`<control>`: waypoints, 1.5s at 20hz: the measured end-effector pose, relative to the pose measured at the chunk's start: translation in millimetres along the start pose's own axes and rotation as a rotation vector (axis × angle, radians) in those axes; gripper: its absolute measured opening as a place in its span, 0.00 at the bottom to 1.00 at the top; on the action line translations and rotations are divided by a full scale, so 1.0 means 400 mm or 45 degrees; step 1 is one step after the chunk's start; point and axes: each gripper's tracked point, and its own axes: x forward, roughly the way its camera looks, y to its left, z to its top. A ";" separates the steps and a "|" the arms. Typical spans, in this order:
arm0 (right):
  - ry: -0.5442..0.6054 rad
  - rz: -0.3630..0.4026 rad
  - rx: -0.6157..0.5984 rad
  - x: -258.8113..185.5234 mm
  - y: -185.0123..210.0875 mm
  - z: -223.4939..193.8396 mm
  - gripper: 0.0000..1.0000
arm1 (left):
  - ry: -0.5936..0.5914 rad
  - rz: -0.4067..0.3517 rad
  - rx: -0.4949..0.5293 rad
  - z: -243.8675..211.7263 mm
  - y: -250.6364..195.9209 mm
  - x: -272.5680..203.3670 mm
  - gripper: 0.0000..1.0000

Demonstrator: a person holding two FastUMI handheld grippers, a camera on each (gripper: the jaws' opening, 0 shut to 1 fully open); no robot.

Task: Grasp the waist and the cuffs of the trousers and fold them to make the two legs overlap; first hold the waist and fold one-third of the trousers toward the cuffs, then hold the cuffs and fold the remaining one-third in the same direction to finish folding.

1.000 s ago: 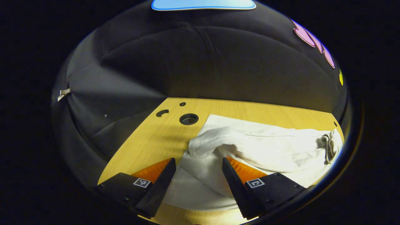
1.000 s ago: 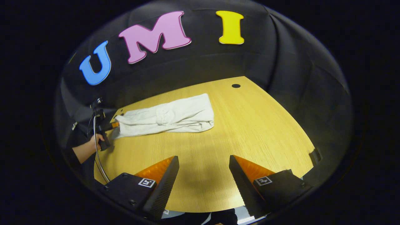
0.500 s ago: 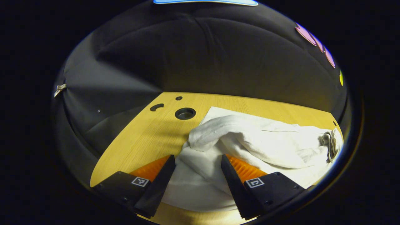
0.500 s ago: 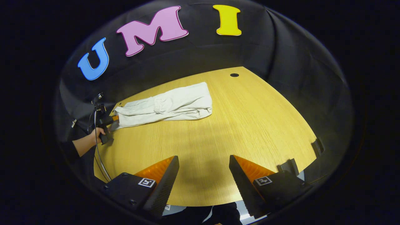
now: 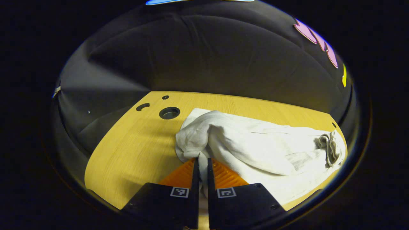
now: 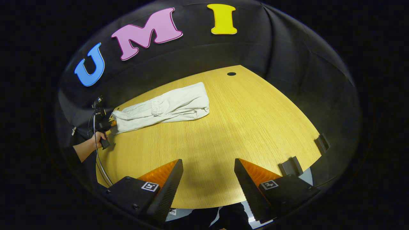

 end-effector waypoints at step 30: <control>-0.194 0.143 0.043 0.057 -0.177 0.208 0.99 | -0.307 -0.253 -0.137 0.325 -0.606 -0.392 0.05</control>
